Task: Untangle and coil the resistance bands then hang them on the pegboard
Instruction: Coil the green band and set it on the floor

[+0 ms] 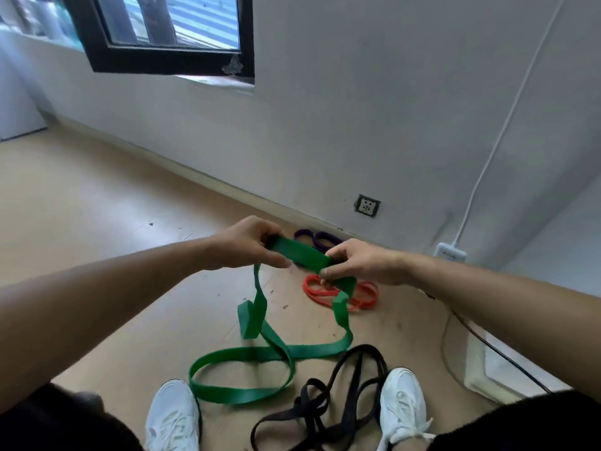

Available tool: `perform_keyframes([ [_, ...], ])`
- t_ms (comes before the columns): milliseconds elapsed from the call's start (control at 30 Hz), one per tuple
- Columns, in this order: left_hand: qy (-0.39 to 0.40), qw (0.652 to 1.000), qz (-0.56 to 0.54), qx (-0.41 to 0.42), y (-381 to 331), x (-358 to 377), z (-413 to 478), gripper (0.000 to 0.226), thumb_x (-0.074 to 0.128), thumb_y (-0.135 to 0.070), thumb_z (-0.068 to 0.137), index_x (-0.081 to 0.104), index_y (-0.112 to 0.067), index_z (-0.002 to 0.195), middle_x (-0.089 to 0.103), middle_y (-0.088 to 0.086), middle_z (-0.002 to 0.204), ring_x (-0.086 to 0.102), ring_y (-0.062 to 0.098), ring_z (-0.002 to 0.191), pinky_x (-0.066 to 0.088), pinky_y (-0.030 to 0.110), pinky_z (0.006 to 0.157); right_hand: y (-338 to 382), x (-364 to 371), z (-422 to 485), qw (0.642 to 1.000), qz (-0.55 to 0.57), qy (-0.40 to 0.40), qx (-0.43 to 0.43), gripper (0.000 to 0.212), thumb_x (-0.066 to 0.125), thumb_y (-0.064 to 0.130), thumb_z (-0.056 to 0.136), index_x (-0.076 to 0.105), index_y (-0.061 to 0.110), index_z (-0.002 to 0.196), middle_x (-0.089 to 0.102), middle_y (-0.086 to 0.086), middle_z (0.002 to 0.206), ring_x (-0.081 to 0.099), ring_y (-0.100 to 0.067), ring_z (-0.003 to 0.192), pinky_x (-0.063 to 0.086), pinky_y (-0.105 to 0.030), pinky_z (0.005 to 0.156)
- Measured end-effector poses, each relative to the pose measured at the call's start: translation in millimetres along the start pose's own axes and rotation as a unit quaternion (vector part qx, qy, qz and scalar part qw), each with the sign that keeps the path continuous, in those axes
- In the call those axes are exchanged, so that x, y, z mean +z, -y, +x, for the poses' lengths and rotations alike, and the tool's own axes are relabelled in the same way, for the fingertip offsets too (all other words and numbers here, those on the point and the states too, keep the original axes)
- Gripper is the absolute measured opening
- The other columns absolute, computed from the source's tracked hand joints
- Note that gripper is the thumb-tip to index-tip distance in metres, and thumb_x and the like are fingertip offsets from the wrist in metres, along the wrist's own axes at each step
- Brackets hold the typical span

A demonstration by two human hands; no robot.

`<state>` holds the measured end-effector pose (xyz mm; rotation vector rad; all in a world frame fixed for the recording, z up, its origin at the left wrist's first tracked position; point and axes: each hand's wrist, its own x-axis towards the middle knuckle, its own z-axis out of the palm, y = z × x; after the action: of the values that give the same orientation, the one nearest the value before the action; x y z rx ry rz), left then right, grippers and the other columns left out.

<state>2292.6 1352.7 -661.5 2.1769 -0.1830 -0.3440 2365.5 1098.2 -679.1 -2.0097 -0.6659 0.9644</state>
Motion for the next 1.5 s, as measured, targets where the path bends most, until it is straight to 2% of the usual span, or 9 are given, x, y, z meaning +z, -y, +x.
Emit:
perform_keyframes([
  [100, -0.055, 0.994, -0.083, 0.041, -34.6, -26.2, -1.4, 0.035, 0.08, -0.03, 0.078, 0.074, -0.014, 0.108, 0.075, 0.002, 0.095, 0.07, 0.016, 0.09, 0.056, 0.025, 0.079, 37.4, -23.0, -11.8, 0.996, 0.016, -0.064, -0.062, 0.017, 0.074, 0.018, 0.09, 0.073, 0.008, 0.104, 0.072, -0.006, 0.089, 0.066, -0.019, 0.082, 0.053, -0.027, 0.073],
  [333, -0.146, 0.962, -0.215, 0.09, -58.8, -49.3, 17.7, 0.048, 0.074, -0.033, 0.078, 0.068, -0.01, 0.12, 0.071, 0.011, 0.108, 0.069, 0.028, 0.106, 0.056, 0.039, 0.096, 88.1, -43.0, -6.4, 0.963, 0.098, -0.194, -0.158, 0.029, 0.071, 0.017, 0.092, 0.065, 0.008, 0.119, 0.073, -0.016, 0.108, 0.07, -0.026, 0.1, 0.054, -0.046, 0.096],
  [633, -0.212, 0.901, -0.365, 0.103, -62.8, -47.1, 29.3, 0.058, 0.066, -0.034, 0.084, 0.055, -0.011, 0.137, 0.069, 0.011, 0.126, 0.069, 0.027, 0.115, 0.057, 0.04, 0.095, 115.9, -54.2, 10.4, 0.944, 0.146, -0.193, -0.223, 0.018, 0.068, 0.01, 0.093, 0.066, 0.001, 0.109, 0.072, -0.01, 0.092, 0.071, -0.019, 0.086, 0.058, -0.033, 0.08],
  [867, -0.186, 0.897, -0.382, 0.125, -71.0, -42.4, 28.6, 0.036, 0.051, -0.03, 0.099, 0.065, -0.007, 0.124, 0.072, 0.014, 0.114, 0.07, 0.028, 0.111, 0.057, 0.037, 0.093, 129.6, -51.2, 17.8, 0.905, 0.141, -0.265, -0.303, 0.013, 0.071, 0.002, 0.09, 0.07, -0.006, 0.1, 0.072, -0.03, 0.097, 0.073, -0.042, 0.091, 0.061, -0.048, 0.085],
  [1033, -0.164, 0.929, -0.297, 0.151, -76.5, -34.6, 27.6, 0.04, 0.063, -0.021, 0.095, 0.059, -0.013, 0.134, 0.075, 0.01, 0.118, 0.071, 0.024, 0.113, 0.057, 0.037, 0.097, 134.3, -52.8, 14.9, 0.876, 0.179, -0.314, -0.32, 0.014, 0.076, 0.003, 0.084, 0.073, -0.004, 0.095, 0.074, -0.018, 0.087, 0.074, -0.027, 0.082, 0.062, -0.037, 0.081],
  [1133, -0.213, 0.928, -0.271, 0.142, -81.5, -27.6, 31.1, 0.028, 0.062, -0.012, 0.097, 0.065, -0.01, 0.125, 0.077, 0.008, 0.111, 0.074, 0.023, 0.104, 0.059, 0.039, 0.094, 137.0, -52.2, 11.4, 0.862, 0.162, -0.345, -0.335, 0.012, 0.08, 0.006, 0.081, 0.074, 0.001, 0.09, 0.073, -0.014, 0.083, 0.071, -0.021, 0.076, 0.061, -0.031, 0.075],
  [1267, -0.25, 0.918, -0.277, 0.136, -85.5, -24.6, 35.2, 0.018, 0.062, -0.009, 0.097, 0.071, -0.007, 0.113, 0.079, 0.009, 0.099, 0.077, 0.024, 0.094, 0.063, 0.036, 0.081, 134.1, -57.4, 8.5, 0.879, 0.12, -0.359, -0.291, 0.022, 0.081, 0.019, 0.083, 0.066, 0.007, 0.094, 0.067, -0.005, 0.083, 0.065, -0.007, 0.072, 0.054, -0.02, 0.066],
  [1400, -0.253, 0.908, -0.305, 0.137, -84.9, -30.2, 35.9, 0.017, 0.063, -0.009, 0.096, 0.071, -0.004, 0.111, 0.078, 0.012, 0.098, 0.076, 0.027, 0.094, 0.062, 0.031, 0.074, 118.1, -64.1, 11.5, 0.935, 0.111, -0.261, -0.214, 0.048, 0.081, 0.024, 0.084, 0.059, 0.01, 0.124, 0.068, -0.015, 0.116, 0.07, -0.025, 0.103, 0.061, -0.038, 0.087],
  [1500, -0.252, 0.889, -0.357, 0.137, -85.2, -40.3, 37.5, 0.022, 0.061, -0.011, 0.097, 0.067, -0.002, 0.116, 0.077, 0.015, 0.105, 0.075, 0.028, 0.099, 0.062, 0.035, 0.078, 102.0, -58.4, 16.0, 0.958, 0.12, -0.172, -0.198, 0.036, 0.073, 0.014, 0.09, 0.063, -0.002, 0.122, 0.07, -0.022, 0.116, 0.071, -0.031, 0.106, 0.057, -0.045, 0.097],
])
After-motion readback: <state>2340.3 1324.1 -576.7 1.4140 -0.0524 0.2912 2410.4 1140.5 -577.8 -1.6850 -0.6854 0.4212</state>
